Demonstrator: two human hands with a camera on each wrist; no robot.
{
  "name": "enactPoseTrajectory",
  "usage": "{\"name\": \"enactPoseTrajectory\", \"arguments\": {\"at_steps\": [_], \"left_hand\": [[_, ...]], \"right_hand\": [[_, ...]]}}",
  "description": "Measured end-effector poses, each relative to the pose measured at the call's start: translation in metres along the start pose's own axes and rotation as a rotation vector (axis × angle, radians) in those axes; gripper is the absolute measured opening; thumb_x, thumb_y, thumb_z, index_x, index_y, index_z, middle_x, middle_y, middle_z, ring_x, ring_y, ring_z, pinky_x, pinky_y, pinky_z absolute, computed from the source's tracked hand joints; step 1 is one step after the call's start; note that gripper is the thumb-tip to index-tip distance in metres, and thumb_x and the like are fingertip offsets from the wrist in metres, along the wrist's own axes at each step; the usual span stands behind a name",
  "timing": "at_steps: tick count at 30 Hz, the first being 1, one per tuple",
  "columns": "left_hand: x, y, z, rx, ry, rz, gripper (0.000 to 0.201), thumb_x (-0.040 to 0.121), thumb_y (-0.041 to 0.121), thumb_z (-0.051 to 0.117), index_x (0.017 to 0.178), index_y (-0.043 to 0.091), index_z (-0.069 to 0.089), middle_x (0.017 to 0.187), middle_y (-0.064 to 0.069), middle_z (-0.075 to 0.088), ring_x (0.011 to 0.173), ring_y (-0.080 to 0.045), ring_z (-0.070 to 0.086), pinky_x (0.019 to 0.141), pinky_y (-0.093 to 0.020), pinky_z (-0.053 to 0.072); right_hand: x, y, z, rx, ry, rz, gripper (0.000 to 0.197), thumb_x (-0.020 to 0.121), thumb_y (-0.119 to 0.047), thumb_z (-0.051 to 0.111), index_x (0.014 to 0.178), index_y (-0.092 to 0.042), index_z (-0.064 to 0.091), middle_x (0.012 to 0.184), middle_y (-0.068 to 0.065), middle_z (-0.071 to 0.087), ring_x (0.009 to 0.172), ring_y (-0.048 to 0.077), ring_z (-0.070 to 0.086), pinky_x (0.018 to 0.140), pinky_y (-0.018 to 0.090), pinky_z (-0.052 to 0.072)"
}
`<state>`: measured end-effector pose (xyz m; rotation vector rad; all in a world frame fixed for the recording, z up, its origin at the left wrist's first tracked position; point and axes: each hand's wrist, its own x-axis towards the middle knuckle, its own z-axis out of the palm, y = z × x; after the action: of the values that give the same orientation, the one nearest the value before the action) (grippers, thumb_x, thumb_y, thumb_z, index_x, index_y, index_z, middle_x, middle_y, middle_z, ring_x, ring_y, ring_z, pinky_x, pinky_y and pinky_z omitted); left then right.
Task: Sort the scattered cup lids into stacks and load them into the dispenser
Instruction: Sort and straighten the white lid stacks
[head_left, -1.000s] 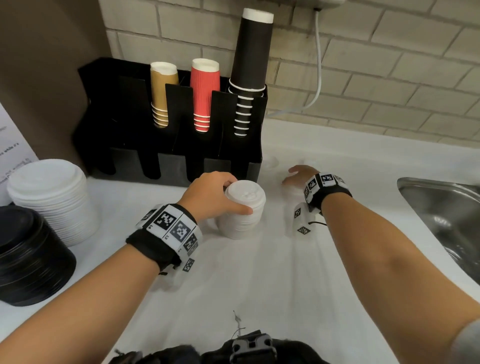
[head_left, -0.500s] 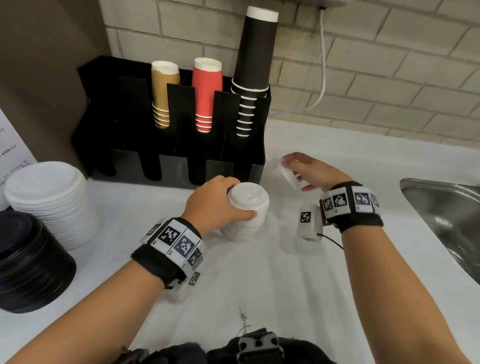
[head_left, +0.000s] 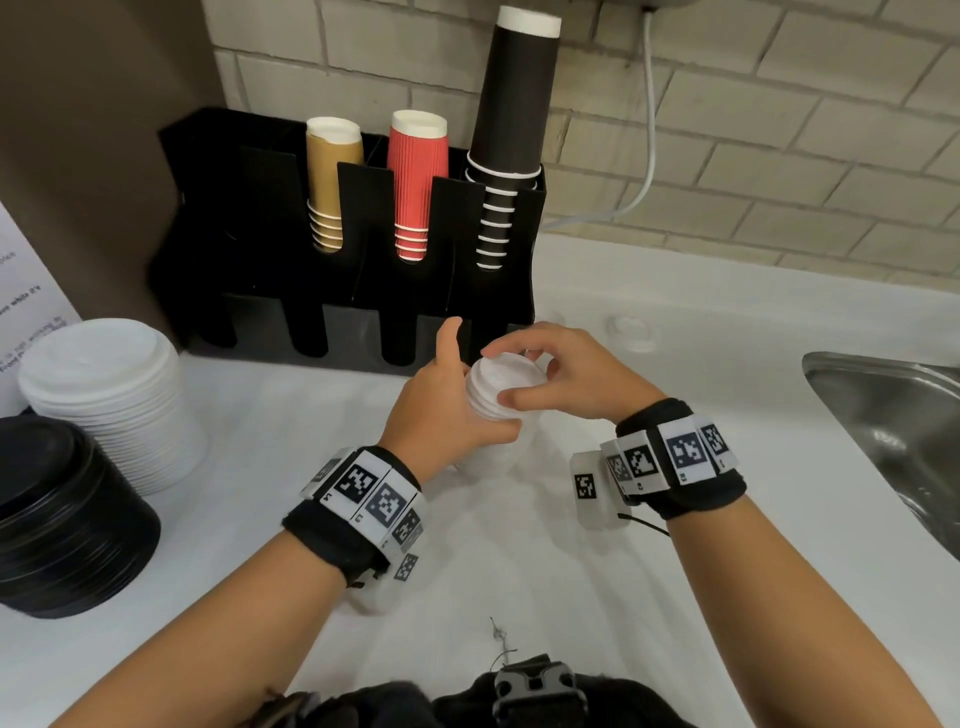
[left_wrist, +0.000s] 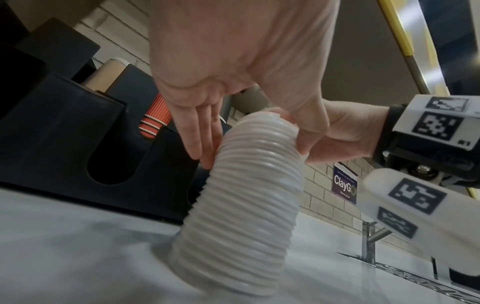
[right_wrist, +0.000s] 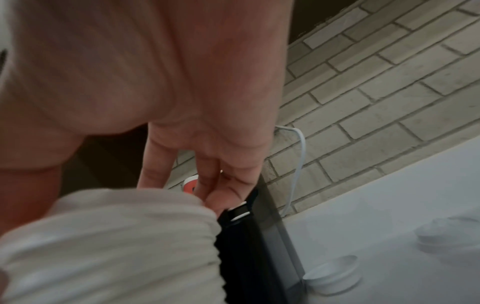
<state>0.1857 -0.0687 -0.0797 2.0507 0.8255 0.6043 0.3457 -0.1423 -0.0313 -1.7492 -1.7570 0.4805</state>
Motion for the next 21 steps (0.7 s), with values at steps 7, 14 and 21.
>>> {"name": "enactPoseTrajectory", "arguments": {"at_steps": [7, 14, 21], "left_hand": [[-0.001, 0.001, 0.001, -0.007, -0.007, -0.010, 0.121, 0.063, 0.031, 0.085, 0.151, 0.028, 0.002, 0.108, 0.003, 0.061, 0.094, -0.014, 0.062, 0.081, -0.036, 0.056], [0.000, 0.001, -0.001, -0.001, -0.011, -0.001, 0.102, 0.063, 0.033, 0.085, 0.145, 0.020, 0.026, 0.113, 0.003, 0.060, 0.100, -0.016, 0.060, 0.085, -0.035, 0.054], [0.003, 0.006, -0.006, -0.035, -0.048, 0.029, 0.059, 0.064, 0.034, 0.087, 0.116, 0.021, 0.062, 0.102, 0.006, 0.067, 0.097, -0.013, 0.062, 0.087, -0.037, 0.054]], "right_hand": [[0.007, -0.008, 0.001, -0.146, -0.060, 0.012, 0.042, 0.074, -0.022, 0.078, 0.114, -0.028, 0.068, 0.088, -0.023, 0.053, 0.085, 0.000, 0.048, 0.075, 0.011, 0.039], [0.008, -0.006, 0.003, -0.128, -0.079, 0.056, 0.044, 0.074, -0.025, 0.078, 0.116, -0.030, 0.066, 0.101, -0.002, 0.060, 0.093, 0.011, 0.052, 0.080, 0.017, 0.041], [-0.001, 0.007, -0.001, 0.094, -0.065, 0.064, 0.031, 0.075, -0.027, 0.081, 0.103, -0.028, 0.068, 0.103, -0.010, 0.065, 0.098, 0.004, 0.057, 0.075, 0.011, 0.044]]}}
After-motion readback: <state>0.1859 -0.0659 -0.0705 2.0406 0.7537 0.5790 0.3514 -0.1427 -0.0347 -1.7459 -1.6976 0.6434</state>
